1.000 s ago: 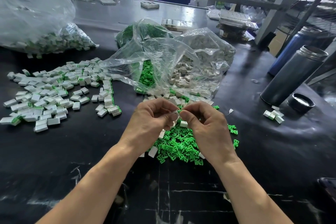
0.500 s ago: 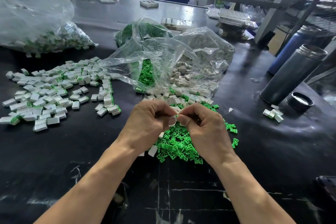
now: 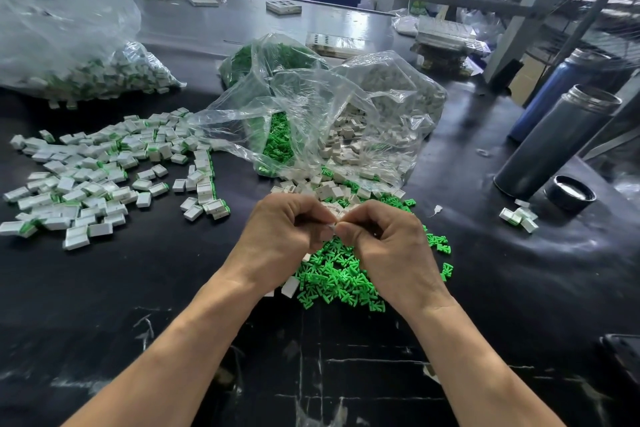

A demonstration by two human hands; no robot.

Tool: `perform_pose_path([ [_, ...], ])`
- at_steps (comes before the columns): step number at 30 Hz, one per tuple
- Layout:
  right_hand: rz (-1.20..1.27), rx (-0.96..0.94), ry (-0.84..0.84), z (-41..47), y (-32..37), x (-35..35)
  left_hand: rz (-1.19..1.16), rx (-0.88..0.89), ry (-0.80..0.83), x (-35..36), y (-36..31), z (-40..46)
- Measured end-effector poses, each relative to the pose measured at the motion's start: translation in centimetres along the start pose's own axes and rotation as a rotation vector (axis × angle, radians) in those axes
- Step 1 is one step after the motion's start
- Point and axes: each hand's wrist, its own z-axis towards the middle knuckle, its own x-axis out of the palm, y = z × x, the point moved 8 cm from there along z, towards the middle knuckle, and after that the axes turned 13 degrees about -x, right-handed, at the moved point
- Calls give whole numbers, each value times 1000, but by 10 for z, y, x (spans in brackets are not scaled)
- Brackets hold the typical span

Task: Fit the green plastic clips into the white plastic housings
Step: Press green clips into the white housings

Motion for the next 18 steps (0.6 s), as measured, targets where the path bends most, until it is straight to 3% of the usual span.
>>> perform_pose_path([
  [11, 242, 92, -90, -3, -8, 3, -190, -48, -7, 4, 8, 3],
  [18, 206, 91, -153, -4, -5, 2, -214, -61, -17, 5, 11, 6],
])
